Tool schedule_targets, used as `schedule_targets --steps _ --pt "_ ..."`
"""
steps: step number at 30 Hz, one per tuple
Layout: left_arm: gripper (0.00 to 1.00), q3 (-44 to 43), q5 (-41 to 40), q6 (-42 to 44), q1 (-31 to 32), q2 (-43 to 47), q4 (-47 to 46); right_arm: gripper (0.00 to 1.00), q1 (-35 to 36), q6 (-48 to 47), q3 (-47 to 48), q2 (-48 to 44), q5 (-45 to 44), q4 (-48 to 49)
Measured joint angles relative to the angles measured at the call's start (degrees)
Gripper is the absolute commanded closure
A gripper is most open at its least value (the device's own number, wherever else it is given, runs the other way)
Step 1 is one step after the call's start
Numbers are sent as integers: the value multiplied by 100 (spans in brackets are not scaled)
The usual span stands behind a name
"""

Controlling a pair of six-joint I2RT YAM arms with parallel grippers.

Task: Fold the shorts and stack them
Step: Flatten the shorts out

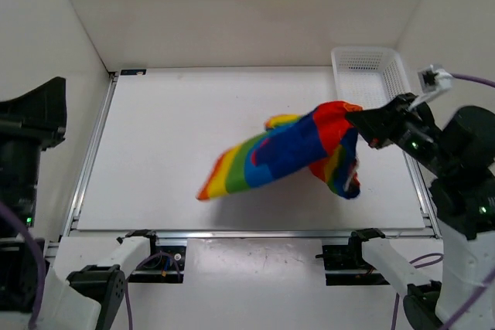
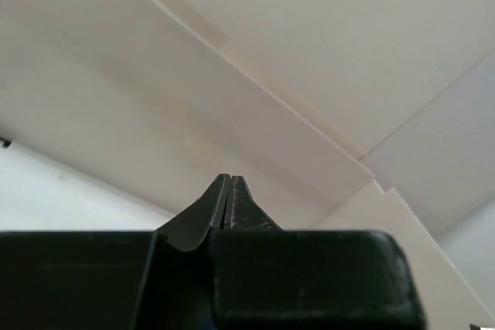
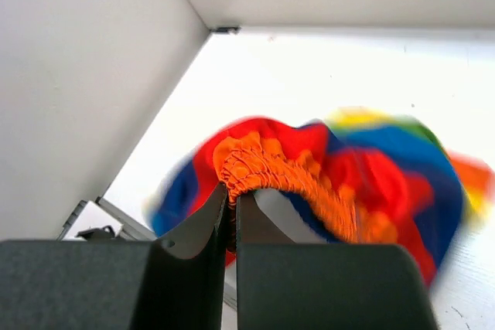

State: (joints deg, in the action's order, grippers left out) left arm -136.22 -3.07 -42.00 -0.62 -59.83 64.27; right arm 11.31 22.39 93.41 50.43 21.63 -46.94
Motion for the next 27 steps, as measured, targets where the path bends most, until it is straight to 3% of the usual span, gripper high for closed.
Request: schedule_targets --steps 2,4,8,13,19,27 --pt "90 -61 9 22 -2 190 -31 100 2 -39 160 -232 28 -181" --pt "90 439 151 39 0 463 -184 100 2 -59 197 -350 33 -278" --pt "90 2570 761 63 -2 920 -520 100 0 -96 -293 -341 -142 -402" --pt "90 4579 1182 177 -2 258 -422 100 -4 -153 -802 376 -181 -398" --pt "90 4946 1156 483 -2 -304 -258 100 7 -63 -345 2240 92 284" --pt "90 4649 1060 798 -227 -623 -219 100 841 118 2524 4295 114 809"
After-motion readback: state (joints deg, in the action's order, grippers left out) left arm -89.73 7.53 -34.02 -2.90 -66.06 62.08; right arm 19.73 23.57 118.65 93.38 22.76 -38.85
